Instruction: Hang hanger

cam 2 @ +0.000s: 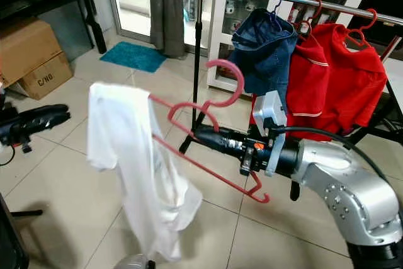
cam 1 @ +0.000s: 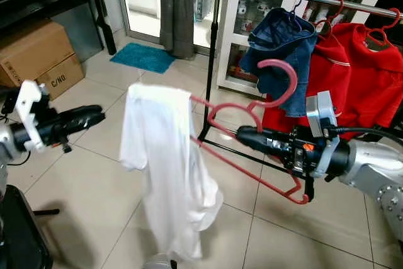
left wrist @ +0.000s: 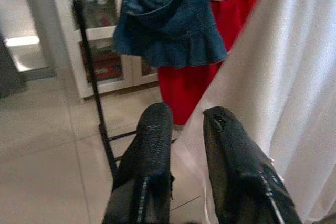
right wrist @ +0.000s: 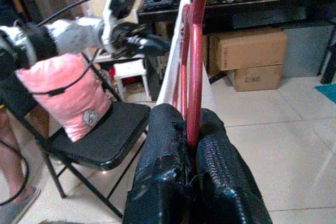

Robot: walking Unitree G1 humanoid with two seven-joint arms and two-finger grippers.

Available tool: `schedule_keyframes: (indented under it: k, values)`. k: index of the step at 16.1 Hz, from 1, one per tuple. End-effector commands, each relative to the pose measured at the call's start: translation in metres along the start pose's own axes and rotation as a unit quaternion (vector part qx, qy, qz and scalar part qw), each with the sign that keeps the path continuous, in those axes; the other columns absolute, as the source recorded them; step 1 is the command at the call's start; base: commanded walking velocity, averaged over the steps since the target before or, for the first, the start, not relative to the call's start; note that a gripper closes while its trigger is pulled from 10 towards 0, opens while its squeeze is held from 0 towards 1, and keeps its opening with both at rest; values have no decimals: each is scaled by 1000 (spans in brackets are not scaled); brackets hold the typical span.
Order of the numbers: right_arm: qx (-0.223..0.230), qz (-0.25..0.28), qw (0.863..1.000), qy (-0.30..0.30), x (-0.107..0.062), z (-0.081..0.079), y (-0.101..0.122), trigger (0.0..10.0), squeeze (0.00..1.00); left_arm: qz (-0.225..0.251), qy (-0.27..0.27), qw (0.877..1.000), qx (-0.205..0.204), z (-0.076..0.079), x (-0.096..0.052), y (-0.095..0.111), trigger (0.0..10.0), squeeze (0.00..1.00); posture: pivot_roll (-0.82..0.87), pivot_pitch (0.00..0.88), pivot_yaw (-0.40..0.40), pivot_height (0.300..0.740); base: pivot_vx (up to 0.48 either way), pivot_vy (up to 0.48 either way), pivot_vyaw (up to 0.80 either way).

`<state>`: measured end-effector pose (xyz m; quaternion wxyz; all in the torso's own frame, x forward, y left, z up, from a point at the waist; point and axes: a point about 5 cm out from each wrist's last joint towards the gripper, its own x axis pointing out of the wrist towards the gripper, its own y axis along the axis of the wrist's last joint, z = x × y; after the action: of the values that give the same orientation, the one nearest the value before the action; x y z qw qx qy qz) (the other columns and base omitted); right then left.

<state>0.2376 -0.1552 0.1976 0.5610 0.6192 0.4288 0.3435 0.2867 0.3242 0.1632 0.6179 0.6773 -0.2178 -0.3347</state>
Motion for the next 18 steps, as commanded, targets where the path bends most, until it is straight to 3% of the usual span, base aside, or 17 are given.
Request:
schedule_keyframes:
  k: [1,3,5,8,10,13,14,15,16,18]
  values:
    - [-22,24,999,-25,-4,3,10,10000,0,3,8,1000,22,-1,-4,7,10000,1000,30,0,-3,723,0,0,0]
    - [-31,41,996,-74,-2,5,13,10000,0,29,-5,999,27,12,7,10,10000,1000,34,0,-3,723,0,0,0]
    - [-29,58,989,-132,5,7,15,10000,0,75,-35,996,26,38,39,20,10000,1000,40,0,-5,723,0,0,0]
    - [-18,82,978,-189,14,7,17,10000,0,86,-65,994,25,74,84,13,10000,1000,25,0,12,723,0,0,0]
    - [-16,103,978,-183,27,-1,22,10000,0,58,-38,997,30,94,116,-2,10000,1000,12,0,20,723,0,0,0]
    - [-7,124,977,-175,36,-6,28,10000,0,38,42,997,49,99,142,-10,10000,1000,-1,0,12,723,0,0,0]
    - [-5,126,977,-174,37,-6,29,10000,0,37,50,997,49,100,144,-11,10000,1000,-1,0,12,723,0,0,0]
    - [0,131,976,-176,38,-5,30,10000,0,38,61,996,45,102,150,-13,10000,737,-1,0,12,723,0,0,0]
    - [4,136,975,-174,39,-5,32,10000,0,35,61,996,47,106,157,-17,10000,39,-1,0,12,723,0,0,0]
    - [6,136,976,-171,40,-5,33,10000,0,32,57,997,39,113,165,-21,10000,0,0,0,-3,723,0,0,0]
